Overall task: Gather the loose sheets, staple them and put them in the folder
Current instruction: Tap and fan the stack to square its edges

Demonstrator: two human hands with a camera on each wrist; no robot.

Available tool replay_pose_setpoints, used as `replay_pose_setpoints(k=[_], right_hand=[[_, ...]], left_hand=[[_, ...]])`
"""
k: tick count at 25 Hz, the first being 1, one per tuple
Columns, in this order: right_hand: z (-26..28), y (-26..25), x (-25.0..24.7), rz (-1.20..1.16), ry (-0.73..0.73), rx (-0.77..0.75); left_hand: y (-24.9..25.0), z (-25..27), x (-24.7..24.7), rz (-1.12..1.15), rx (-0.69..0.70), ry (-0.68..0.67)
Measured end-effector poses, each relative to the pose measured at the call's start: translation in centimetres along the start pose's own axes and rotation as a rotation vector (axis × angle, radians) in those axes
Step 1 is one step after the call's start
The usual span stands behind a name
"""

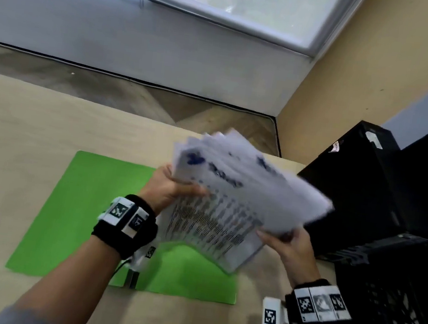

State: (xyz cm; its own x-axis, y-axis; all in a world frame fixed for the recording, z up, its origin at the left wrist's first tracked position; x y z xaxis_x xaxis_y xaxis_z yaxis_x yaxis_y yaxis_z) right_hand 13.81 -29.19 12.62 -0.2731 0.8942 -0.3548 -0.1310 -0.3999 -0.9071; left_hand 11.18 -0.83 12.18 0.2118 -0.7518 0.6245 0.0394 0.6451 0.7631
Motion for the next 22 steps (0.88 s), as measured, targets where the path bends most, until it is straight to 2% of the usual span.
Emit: replay_pose_setpoints(k=[2, 4, 5, 7, 13, 17, 22], right_hand=[[-0.1, -1.3, 0.6, 0.012, 0.109, 0.017], [0.1, -3.1, 0.5, -0.037, 0.240, -0.147], [0.3, -4.0, 0.6, -0.053, 0.269, -0.227], [0.0, -4.5, 1.0, -0.098, 0.235, -0.279], [-1.5, -1.6, 1.5, -0.082, 0.230, -0.194], [-1.1, -3.1, 2.2, -0.078, 0.261, -0.202], [-0.4, -5.2, 2.4, -0.077, 0.525, -0.344]], left_hand=[[-0.2, 0.6, 1.3, -0.103, 0.008, -0.008], [0.0, 1.0, 1.9, -0.165, 0.098, -0.002], [0.4, 1.2, 2.0, -0.206, 0.150, -0.014], [1.0, 1.2, 1.8, -0.211, 0.199, -0.015], [1.0, 0.1, 2.7, -0.202, 0.235, 0.082], [0.6, -0.2, 3.8, -0.183, 0.264, 0.090], [2.9, 0.5, 5.6, -0.243, 0.526, 0.166]])
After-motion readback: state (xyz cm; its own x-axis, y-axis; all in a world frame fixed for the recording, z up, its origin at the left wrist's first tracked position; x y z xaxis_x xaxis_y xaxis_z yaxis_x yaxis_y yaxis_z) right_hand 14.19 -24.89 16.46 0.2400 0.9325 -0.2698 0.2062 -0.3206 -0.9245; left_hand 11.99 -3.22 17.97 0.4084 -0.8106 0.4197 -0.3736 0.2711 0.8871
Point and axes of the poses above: each hand's wrist, its own z-axis away from the middle knuckle, its own x-axis out of the palm, y = z × x, the point moved 4 cm from there along -z, towards the middle knuckle, and after that the axes turned 15 degrees about z, right-handed, at the moved point
